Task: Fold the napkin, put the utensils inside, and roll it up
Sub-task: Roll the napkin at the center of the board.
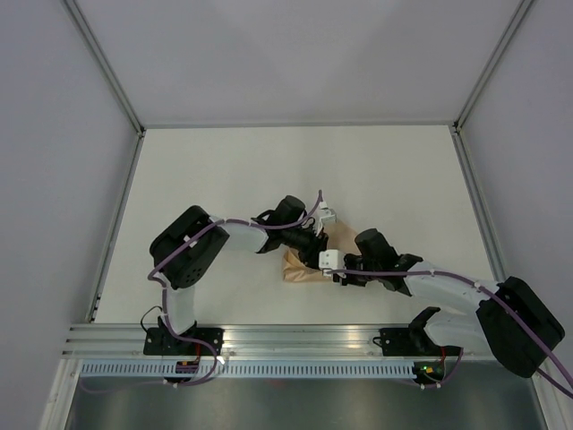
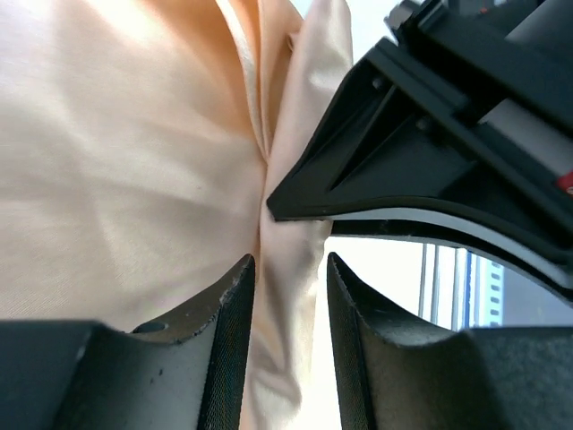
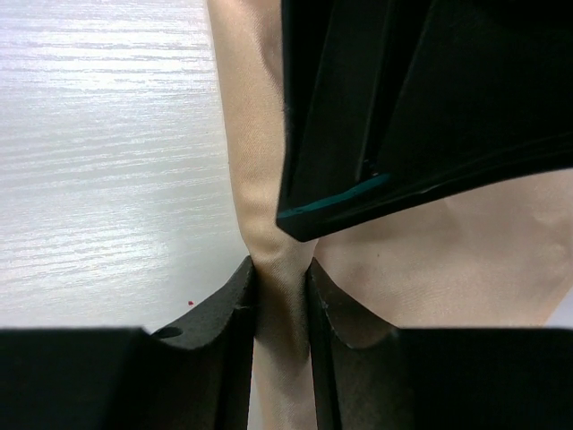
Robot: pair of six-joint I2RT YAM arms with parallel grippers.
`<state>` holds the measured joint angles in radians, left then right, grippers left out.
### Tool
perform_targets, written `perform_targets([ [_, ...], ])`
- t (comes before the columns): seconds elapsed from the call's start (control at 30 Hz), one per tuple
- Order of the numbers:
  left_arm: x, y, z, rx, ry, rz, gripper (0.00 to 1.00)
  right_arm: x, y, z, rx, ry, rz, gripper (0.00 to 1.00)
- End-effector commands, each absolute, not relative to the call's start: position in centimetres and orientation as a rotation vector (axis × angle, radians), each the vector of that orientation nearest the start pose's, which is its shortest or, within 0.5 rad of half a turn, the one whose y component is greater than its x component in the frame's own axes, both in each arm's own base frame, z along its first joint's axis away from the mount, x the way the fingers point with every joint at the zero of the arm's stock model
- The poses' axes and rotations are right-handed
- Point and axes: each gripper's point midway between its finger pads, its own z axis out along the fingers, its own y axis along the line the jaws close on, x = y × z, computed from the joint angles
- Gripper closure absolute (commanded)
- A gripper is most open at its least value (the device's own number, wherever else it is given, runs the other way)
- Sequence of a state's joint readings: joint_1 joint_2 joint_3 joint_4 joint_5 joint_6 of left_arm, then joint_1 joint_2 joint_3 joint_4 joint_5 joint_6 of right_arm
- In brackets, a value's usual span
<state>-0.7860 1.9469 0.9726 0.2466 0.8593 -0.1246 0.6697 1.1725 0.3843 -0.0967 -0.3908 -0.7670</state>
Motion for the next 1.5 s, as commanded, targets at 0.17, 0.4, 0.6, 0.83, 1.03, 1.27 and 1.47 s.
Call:
perform_targets([
  [0.17,23.4,-37.1,8.5,1.011,1.988,-1.170,0.56,15.8,18.0,-0.5,-1.799,1.875,0.548,0.94],
  [0.4,26.4,-32.8,12.9,0.708,1.839,-0.915,0.53,16.3,18.1,-0.2,-1.780,1.963,0.735,0.96],
  [0.6,26.4,-29.2,15.1,0.628,1.689,-0.762,0.52,18.0,18.2,-0.1,-1.777,2.065,0.912,0.97],
  [0.83,23.4,-30.2,14.0,0.879,1.582,-0.662,0.47,18.7,17.9,-2.1,-1.768,2.234,1.062,0.98],
  [1.03,20.0,-34.4,10.6,1.175,1.544,-0.567,0.43,19.9,18.0,-2.4,-1.742,2.297,1.122,0.98],
  [1.27,18.6,-37.6,7.1,1.378,1.478,-0.481,0.30,20.0,17.8,-2.8,-1.734,2.343,1.160,0.98],
  [1.47,19.8,-38.3,4.8,1.418,1.425,-0.365,0.08,20.1,17.6,-3.1,-1.721,2.368,1.176,0.98],
])
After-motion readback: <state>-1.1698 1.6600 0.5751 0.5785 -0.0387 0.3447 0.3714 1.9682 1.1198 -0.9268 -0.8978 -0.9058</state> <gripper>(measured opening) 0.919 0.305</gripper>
